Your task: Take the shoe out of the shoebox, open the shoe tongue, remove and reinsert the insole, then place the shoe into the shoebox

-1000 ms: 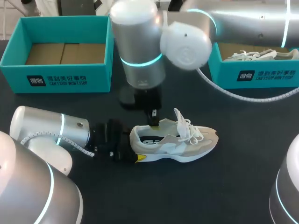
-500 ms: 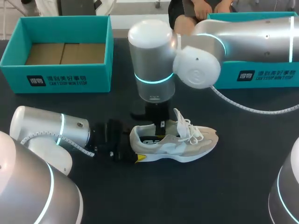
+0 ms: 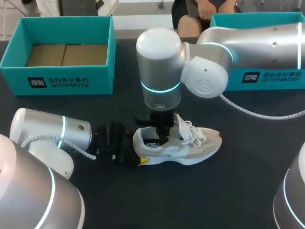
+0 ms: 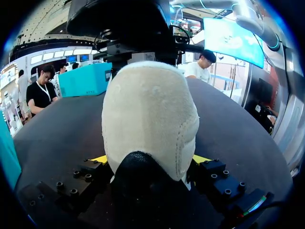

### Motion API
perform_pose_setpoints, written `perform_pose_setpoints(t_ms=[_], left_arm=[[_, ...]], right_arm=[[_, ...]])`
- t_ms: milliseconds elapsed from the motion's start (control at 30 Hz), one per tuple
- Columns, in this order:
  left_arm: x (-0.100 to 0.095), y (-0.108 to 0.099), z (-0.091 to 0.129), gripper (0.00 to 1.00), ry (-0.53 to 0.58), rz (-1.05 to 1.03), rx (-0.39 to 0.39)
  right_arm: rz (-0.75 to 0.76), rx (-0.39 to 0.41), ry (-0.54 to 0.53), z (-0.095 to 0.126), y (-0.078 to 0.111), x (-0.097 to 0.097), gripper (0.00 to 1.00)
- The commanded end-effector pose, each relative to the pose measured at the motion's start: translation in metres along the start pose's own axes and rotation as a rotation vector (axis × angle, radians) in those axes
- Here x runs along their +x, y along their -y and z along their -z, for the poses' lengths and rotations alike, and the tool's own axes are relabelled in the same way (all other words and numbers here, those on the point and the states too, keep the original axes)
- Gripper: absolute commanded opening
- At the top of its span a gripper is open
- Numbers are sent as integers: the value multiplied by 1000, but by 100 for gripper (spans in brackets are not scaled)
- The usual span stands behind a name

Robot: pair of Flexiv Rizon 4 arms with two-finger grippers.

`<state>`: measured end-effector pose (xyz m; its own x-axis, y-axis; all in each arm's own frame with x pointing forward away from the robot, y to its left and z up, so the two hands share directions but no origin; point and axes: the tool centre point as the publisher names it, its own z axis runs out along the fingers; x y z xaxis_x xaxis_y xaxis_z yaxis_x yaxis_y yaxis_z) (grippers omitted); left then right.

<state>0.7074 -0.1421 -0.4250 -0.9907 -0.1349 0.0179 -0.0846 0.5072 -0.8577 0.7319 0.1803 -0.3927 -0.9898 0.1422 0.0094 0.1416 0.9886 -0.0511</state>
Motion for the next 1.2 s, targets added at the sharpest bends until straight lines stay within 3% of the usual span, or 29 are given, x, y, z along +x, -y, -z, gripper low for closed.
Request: perform_pose_setpoints(t_ms=[33, 167, 233, 267, 300, 333, 767, 1200], left_arm=[[-1, -4, -1, 0, 0, 0, -5], [-1, -4, -1, 0, 0, 0, -5], [-1, -4, -1, 0, 0, 0, -5], [-1, -4, -1, 0, 0, 0, -5], [-1, -4, -1, 0, 0, 0, -5], [-1, -4, -1, 0, 0, 0, -5], [-1, -4, -1, 0, 0, 0, -5], [-1, -4, -1, 0, 0, 0, -5]], right_arm=[[-10, -9, -21, -15, -4, -3, 46], [-22, -17, -51, -27, -8, 2, 46], [-27, -15, -67, -32, -10, 7, 41], [-32, -16, -74, -33, -11, 8, 34], [-41, -18, -79, -34, -11, 10, 8], [-53, -14, -82, -34, -11, 12, 0], [-129, 14, -60, -6, 0, 31, 0], [-244, 36, 43, 42, 28, 29, 0]])
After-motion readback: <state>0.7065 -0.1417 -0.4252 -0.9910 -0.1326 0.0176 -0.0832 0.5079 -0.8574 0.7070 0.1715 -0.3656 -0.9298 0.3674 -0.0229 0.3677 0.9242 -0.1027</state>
